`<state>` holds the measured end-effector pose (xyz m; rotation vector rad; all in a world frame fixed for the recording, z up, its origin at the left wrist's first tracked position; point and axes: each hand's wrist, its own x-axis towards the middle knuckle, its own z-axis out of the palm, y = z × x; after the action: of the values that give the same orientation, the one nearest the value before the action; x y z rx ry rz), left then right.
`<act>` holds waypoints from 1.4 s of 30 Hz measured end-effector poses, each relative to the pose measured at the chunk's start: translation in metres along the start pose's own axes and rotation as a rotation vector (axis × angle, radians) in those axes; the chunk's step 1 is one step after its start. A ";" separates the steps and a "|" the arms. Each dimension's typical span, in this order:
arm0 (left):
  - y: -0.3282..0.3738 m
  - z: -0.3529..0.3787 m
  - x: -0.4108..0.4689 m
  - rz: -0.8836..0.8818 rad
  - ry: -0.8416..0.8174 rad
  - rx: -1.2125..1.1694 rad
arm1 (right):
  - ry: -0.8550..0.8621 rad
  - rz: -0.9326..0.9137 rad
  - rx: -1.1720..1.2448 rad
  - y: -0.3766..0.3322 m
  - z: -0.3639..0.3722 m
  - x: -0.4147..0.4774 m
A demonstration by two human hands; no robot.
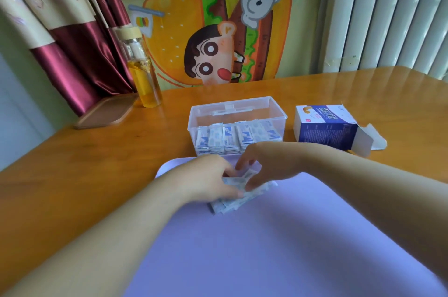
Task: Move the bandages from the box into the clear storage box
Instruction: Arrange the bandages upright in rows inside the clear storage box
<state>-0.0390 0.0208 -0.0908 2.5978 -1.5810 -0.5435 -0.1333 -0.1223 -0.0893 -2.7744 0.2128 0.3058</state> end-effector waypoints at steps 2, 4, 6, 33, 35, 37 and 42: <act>0.002 0.005 0.000 -0.024 0.039 0.086 | -0.064 0.011 -0.032 -0.003 -0.005 0.003; 0.006 0.006 -0.003 -0.050 0.063 0.132 | -0.127 0.045 -0.081 -0.009 -0.010 0.004; 0.011 0.006 -0.004 -0.045 0.024 0.077 | -0.175 0.079 -0.160 -0.013 -0.011 0.004; -0.004 0.056 -0.005 0.145 0.428 -0.389 | 0.412 0.189 0.122 0.011 0.037 -0.032; -0.004 0.057 -0.003 0.155 0.427 -0.406 | 0.436 0.180 0.161 0.014 0.037 -0.032; 0.000 0.057 0.002 0.166 0.424 -0.417 | 0.442 0.150 0.222 0.015 0.037 -0.031; 0.005 0.056 0.009 0.184 0.433 -0.379 | 0.443 0.116 0.276 0.012 0.036 -0.030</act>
<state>-0.0574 0.0179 -0.1445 2.0867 -1.3916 -0.2165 -0.1712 -0.1174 -0.1192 -2.5215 0.4847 -0.2961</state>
